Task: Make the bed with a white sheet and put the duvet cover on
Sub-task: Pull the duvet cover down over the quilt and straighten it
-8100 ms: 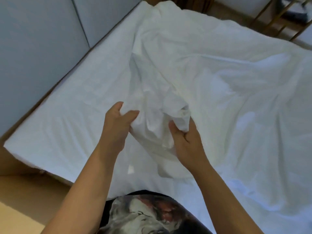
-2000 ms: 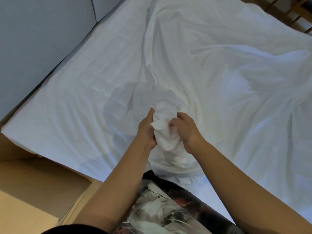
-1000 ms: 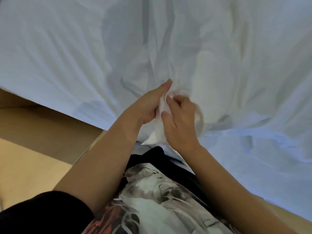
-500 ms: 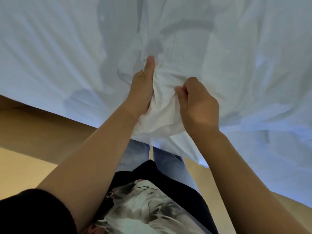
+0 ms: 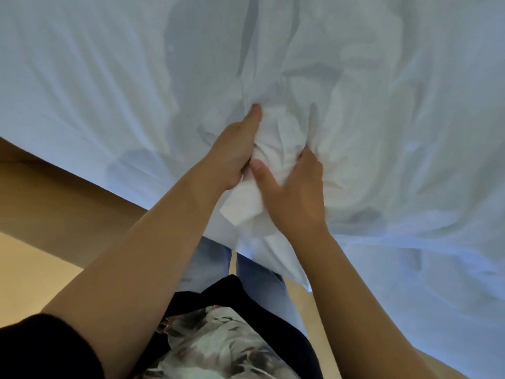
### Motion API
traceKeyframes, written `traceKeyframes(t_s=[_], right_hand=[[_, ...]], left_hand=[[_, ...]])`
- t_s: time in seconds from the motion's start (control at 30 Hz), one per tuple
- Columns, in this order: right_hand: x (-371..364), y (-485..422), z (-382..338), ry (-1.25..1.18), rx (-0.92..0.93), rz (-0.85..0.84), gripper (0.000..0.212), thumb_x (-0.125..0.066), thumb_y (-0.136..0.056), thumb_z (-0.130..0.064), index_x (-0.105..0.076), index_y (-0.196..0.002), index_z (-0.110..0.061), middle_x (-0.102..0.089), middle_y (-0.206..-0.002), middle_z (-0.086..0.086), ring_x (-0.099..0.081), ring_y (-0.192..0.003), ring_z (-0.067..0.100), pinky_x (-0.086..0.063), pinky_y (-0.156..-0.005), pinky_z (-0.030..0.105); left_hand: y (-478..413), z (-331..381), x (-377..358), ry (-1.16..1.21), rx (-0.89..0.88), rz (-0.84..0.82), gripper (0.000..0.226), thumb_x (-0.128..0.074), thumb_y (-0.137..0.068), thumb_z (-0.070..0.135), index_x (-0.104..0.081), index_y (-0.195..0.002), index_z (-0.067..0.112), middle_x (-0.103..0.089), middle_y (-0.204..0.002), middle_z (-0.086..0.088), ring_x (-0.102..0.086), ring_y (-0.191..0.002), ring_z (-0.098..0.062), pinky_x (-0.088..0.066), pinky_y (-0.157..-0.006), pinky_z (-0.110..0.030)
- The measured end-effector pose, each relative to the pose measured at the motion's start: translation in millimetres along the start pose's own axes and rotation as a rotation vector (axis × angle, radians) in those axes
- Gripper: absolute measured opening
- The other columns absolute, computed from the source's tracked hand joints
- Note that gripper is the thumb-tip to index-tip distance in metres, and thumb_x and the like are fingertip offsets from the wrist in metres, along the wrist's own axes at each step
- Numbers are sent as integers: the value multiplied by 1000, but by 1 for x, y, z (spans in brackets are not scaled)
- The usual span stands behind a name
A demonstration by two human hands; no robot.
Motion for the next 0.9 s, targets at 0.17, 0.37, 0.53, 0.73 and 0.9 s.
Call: traceKeyframes(t_s=[0.17, 0.37, 0.53, 0.73, 0.9], right_hand=[[-1, -1, 2, -126, -34, 63, 40, -62, -84, -50, -36, -95, -21, -49, -83, -15, -53, -73, 3, -40, -62, 16], [16, -20, -16, 66, 28, 44, 40, -57, -83, -56, -37, -75, -22, -44, -65, -10, -43, -57, 5, -31, -48, 17], [11, -25, -40, 318, 80, 98, 54, -53, -78, -68, -36, -93, -19, -40, -70, -11, -42, -62, 11, -26, -50, 23], [-15, -23, -46, 569, 84, 35, 114, -53, -61, -84, -11, -145, -19, -28, -139, 6, -28, -128, 26, -37, -94, 46], [-33, -15, -35, 462, 159, -42, 115, -50, -64, -79, -6, -150, -17, -13, -154, 8, -8, -142, 24, -18, -112, 54]], left_hand=[[1, 25, -7, -196, -135, 57, 51, -38, -94, 57, -62, -69, 19, -66, -56, 13, -63, -55, 2, -48, -55, -10], [-5, 65, 0, -166, -392, 304, 50, -44, -97, 38, -36, -52, 17, -38, -46, 5, -37, -41, -7, -29, -43, -17], [-20, 90, 19, -214, -423, 339, 45, -39, -99, 41, -46, -63, 14, -47, -60, -2, -45, -54, -11, -35, -53, -22], [-43, 87, 43, -296, -180, 255, 45, -35, -96, 53, -59, -104, 16, -61, -86, 5, -56, -73, -7, -44, -60, -17], [-48, 55, 46, -220, 20, 109, 57, -35, -96, 57, -60, -115, 9, -64, -107, -4, -62, -95, -20, -50, -86, -31]])
Point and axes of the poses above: each hand's wrist, its own y-axis away from the middle knuckle, its own x-axis out of the back of the hand, z = x × y, the point moved 8 cm from there along -y, towards the middle knuckle
